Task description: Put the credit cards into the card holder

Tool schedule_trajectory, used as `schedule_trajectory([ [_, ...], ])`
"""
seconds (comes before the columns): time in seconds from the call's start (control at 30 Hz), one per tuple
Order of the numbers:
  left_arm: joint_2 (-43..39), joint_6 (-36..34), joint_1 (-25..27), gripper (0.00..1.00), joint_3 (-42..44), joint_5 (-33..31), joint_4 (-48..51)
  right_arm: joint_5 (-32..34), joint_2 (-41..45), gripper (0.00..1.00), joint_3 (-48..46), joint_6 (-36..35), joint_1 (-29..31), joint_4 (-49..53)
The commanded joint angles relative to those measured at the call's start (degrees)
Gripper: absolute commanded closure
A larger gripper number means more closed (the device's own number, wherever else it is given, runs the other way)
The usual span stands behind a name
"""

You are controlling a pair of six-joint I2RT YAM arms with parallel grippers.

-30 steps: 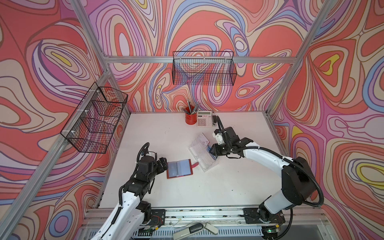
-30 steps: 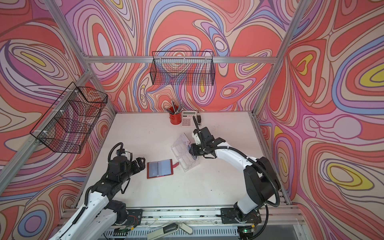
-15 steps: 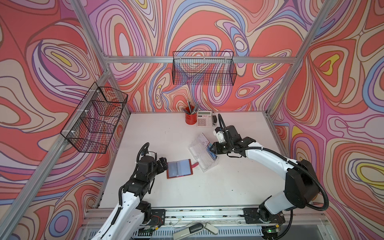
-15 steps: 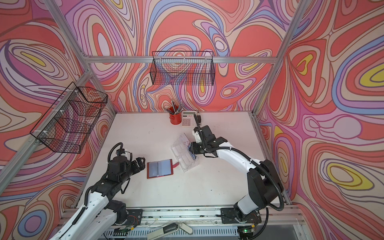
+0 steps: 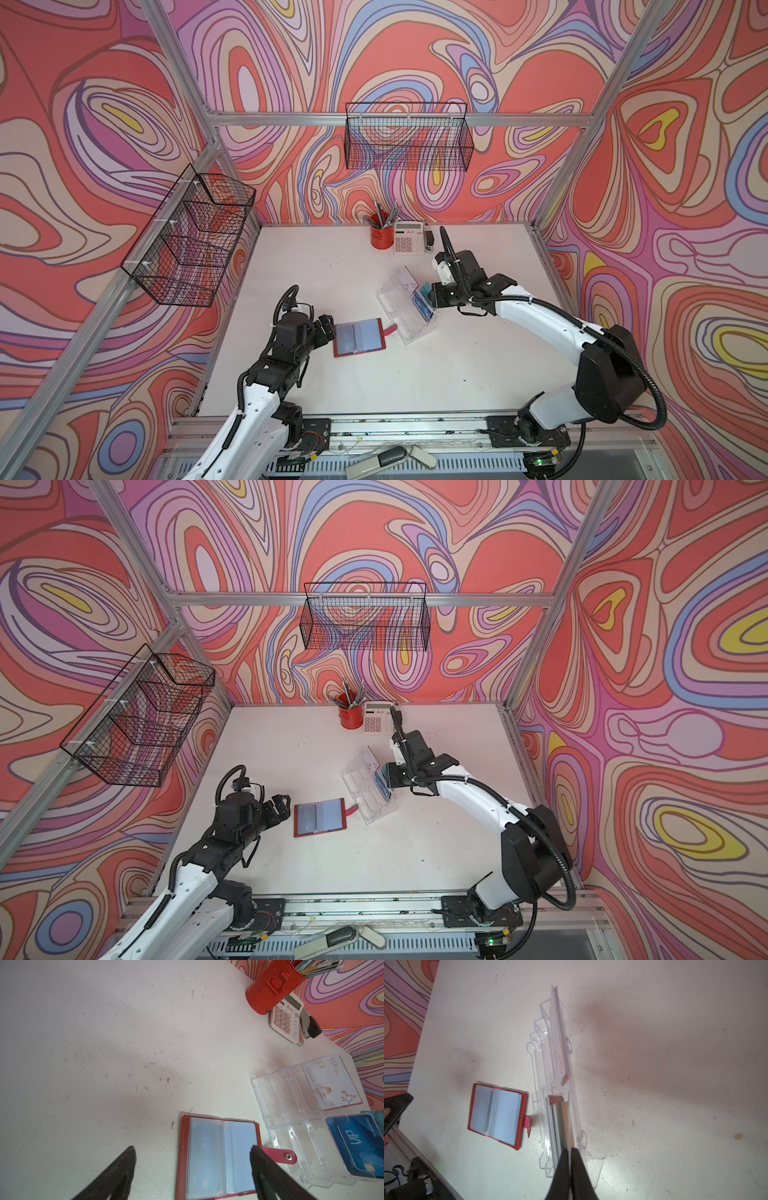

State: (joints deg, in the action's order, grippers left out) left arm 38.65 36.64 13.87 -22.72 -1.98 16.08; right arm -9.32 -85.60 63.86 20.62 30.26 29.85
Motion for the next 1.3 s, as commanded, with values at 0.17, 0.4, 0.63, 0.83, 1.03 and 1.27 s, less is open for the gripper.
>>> schedule_trajectory([
  [0.17, -0.33, -0.47, -0.25, 0.12, 0.38, 0.35, -0.60, 10.36, 6.33, 1.00, 2.78, -0.50, 0.25, 4.96],
  [0.4, -0.11, -0.60, -0.25, 0.12, 0.82, 1.81, -2.65, 10.83, 11.11, 1.00, 4.79, 4.86, 2.99, 3.81],
  [0.63, 0.18, 0.56, -0.25, 0.08, 0.75, 1.55, -2.09, 14.80, 9.70, 1.00, 0.24, 16.45, 19.94, -11.28],
  [0.83, 3.40, 6.52, -0.33, 0.09, -1.63, -2.18, 4.78, 14.47, 1.92, 1.00, -7.03, 25.56, 27.40, -31.74],
  [1.03, 8.64, 10.64, -0.85, 0.17, 0.07, 3.98, 2.08, 11.41, -8.48, 1.00, -8.12, 30.45, 27.40, -39.53],
  [1.27, 12.40, 10.11, -1.65, 0.22, 1.13, 11.04, -3.31, 9.37, -18.56, 1.00, -7.07, 33.86, 27.40, -46.69],
])
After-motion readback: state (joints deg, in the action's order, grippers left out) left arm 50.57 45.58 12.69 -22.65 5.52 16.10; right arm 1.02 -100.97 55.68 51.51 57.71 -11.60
